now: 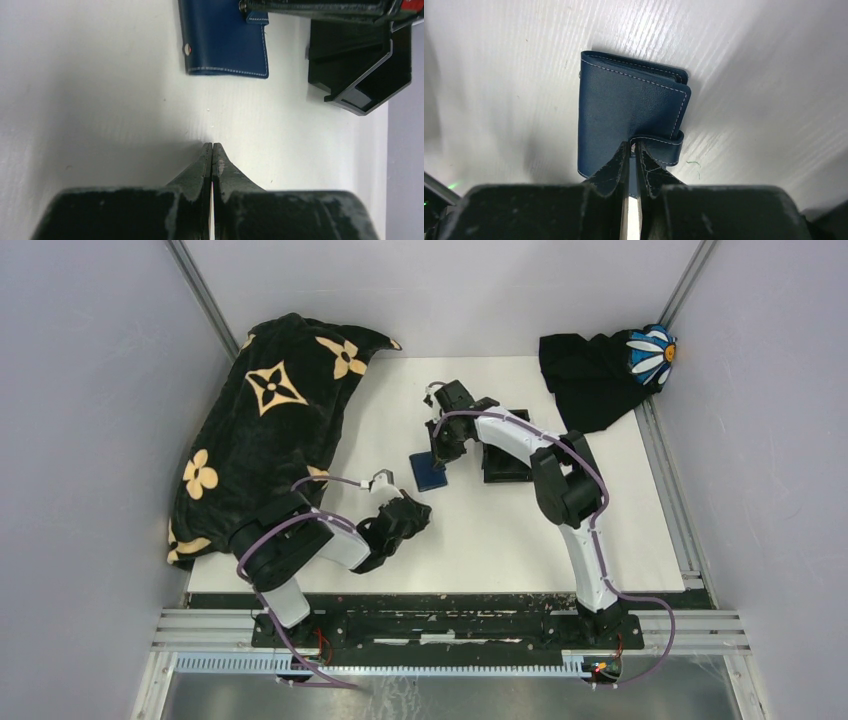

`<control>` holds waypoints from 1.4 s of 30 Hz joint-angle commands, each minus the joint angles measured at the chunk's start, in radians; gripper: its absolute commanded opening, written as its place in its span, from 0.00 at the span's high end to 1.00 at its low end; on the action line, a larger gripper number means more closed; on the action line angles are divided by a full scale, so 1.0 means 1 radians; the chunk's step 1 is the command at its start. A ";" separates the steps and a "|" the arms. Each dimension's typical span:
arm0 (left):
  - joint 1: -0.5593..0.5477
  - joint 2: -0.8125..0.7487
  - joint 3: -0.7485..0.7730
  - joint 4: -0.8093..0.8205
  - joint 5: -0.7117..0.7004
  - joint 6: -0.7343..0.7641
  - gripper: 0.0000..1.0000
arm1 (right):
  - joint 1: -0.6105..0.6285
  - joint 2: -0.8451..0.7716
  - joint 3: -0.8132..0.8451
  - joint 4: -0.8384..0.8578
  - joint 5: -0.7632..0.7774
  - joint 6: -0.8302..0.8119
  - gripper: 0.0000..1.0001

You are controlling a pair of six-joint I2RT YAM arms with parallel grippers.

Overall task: Put the credit cards into the card holder
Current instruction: Close the card holder at the center of the board.

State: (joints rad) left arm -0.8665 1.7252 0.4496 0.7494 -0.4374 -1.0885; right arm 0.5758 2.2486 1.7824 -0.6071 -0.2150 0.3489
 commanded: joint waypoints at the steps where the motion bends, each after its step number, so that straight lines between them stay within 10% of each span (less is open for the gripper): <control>1: -0.005 -0.048 -0.024 -0.272 -0.054 0.094 0.97 | -0.022 0.163 -0.005 -0.105 0.039 0.001 0.89; 11: 0.077 -0.214 0.143 -0.561 -0.237 0.227 0.97 | -0.008 0.245 0.154 -0.293 0.101 -0.014 0.90; 20: 0.229 -0.056 0.236 -0.433 -0.146 0.259 0.97 | 0.015 0.246 0.161 -0.296 0.148 -0.010 0.91; 42: 0.209 0.065 0.246 -0.229 0.113 0.224 0.97 | 0.121 0.357 0.331 -0.479 0.342 -0.012 0.91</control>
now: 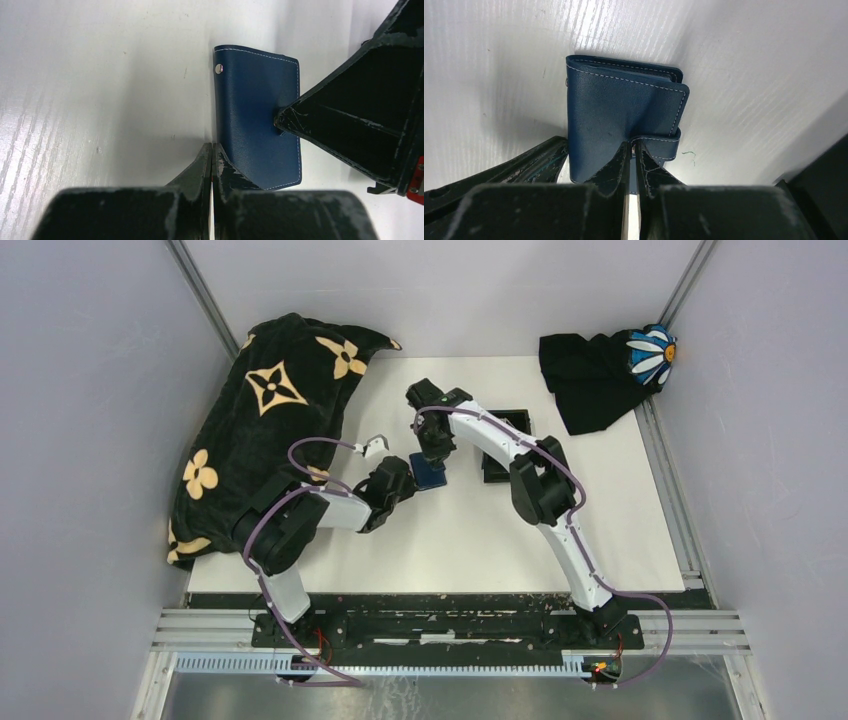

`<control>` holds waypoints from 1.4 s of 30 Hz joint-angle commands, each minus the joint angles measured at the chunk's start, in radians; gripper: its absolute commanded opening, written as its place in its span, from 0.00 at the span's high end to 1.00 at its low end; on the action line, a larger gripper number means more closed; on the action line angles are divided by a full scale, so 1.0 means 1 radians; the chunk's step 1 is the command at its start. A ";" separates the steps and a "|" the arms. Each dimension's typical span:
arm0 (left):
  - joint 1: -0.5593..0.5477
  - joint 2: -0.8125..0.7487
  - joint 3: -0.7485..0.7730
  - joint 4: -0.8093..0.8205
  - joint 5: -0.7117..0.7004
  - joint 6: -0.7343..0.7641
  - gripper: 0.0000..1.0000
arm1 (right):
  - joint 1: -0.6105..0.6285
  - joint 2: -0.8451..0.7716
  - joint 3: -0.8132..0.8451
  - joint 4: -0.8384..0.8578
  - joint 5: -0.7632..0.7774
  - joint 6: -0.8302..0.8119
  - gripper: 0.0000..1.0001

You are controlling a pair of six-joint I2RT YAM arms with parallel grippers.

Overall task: Put the credit cards into the card holder
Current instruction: Close the card holder at the center of the board.

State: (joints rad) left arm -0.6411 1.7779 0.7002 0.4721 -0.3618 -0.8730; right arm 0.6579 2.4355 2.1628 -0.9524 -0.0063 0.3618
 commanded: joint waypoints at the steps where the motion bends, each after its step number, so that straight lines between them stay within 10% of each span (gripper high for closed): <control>1: -0.018 0.012 -0.007 0.054 0.041 0.007 0.97 | 0.046 0.174 -0.042 -0.141 0.141 -0.023 0.91; 17: -0.023 -0.011 -0.060 0.124 0.066 0.000 0.97 | 0.094 0.243 0.080 -0.233 0.132 0.018 0.91; 26: -0.016 -0.065 -0.080 0.080 0.000 0.009 0.97 | 0.095 0.079 -0.036 -0.093 0.170 -0.005 0.49; 42: -0.011 -0.289 -0.142 -0.145 -0.163 0.025 0.79 | 0.097 -0.418 -0.507 0.375 0.164 -0.059 0.38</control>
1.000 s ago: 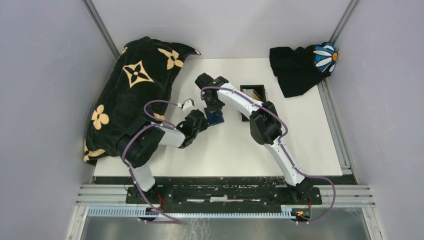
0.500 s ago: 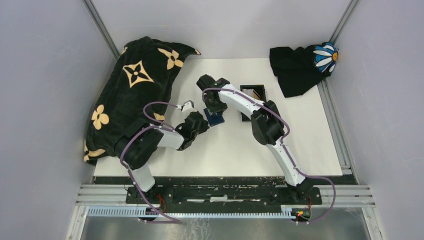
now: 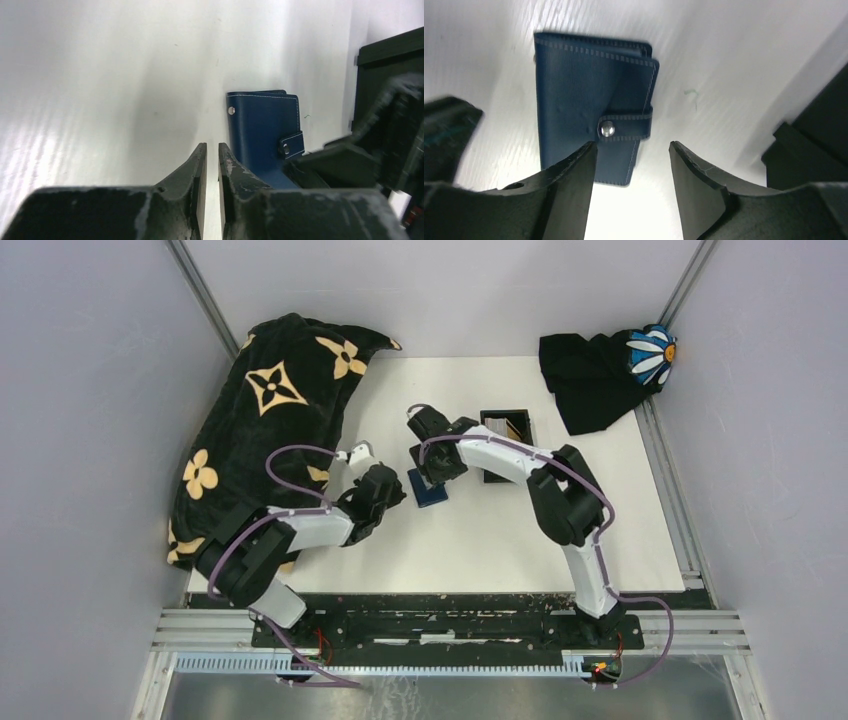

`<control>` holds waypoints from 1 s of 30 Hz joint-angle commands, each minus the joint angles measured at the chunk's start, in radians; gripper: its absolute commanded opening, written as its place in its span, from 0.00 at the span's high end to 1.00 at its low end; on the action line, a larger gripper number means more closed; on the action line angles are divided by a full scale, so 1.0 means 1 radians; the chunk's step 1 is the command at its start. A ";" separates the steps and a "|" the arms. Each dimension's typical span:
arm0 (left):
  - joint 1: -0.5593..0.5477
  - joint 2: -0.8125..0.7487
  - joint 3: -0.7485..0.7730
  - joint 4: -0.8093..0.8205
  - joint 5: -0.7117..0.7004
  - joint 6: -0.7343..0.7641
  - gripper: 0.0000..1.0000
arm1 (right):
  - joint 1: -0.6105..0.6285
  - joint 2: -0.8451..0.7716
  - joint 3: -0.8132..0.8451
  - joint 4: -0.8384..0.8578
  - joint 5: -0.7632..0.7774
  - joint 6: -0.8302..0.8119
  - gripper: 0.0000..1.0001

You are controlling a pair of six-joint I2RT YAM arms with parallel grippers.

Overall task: Put the credit cards into the card holder
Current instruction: Close the card holder at the center of the board, then reset both arms

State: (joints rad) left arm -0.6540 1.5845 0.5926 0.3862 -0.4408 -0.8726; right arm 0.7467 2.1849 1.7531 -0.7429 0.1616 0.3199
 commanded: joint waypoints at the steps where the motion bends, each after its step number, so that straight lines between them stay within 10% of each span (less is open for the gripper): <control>1: 0.002 -0.116 -0.042 -0.075 -0.094 0.026 0.76 | 0.008 -0.192 -0.119 0.180 -0.006 -0.025 0.37; 11: 0.002 -0.308 -0.054 -0.173 -0.174 0.095 0.62 | 0.011 -0.470 -0.351 0.256 0.042 -0.048 0.34; 21: 0.002 -0.404 -0.071 -0.158 -0.174 0.198 0.60 | 0.010 -0.629 -0.537 0.280 0.539 -0.011 0.11; 30: 0.002 -0.367 -0.025 -0.167 -0.250 0.294 0.57 | 0.008 -0.756 -0.680 0.384 0.678 -0.038 0.00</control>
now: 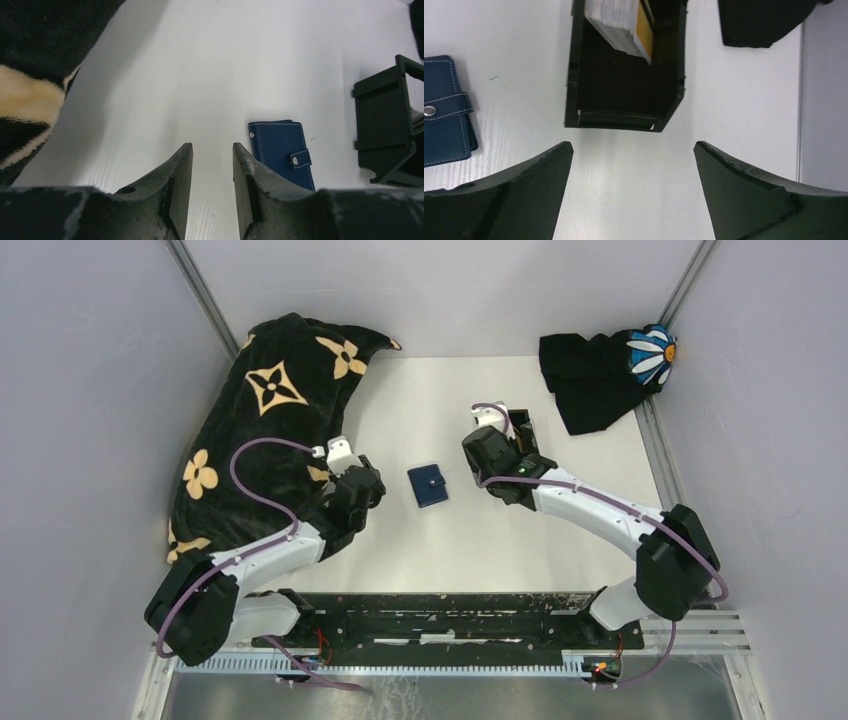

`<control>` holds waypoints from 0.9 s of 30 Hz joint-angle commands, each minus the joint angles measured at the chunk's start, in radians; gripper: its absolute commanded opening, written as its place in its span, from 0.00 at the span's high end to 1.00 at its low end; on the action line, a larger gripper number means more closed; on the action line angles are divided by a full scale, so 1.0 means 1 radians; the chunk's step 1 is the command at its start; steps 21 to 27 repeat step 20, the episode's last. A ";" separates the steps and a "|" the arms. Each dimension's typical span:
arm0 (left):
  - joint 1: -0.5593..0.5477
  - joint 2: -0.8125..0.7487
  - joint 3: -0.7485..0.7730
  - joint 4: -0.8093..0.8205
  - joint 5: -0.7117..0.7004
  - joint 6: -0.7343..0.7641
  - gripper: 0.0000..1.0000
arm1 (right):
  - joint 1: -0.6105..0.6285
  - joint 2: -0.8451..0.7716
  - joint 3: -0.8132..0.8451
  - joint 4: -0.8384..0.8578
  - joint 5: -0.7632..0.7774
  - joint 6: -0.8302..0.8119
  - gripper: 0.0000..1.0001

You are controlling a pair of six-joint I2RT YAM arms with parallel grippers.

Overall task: Put the credit cards into the card holder
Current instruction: Reset both arms

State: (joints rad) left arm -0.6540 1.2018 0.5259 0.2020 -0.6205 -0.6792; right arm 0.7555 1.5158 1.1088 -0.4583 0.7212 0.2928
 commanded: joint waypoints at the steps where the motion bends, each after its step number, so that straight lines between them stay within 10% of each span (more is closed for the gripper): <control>1: 0.002 0.027 0.043 0.024 -0.075 0.115 0.57 | -0.002 -0.095 -0.046 0.107 0.130 -0.015 0.00; 27: 0.002 0.070 -0.032 0.237 -0.099 0.286 0.57 | -0.022 -0.308 -0.272 0.341 0.151 -0.045 0.00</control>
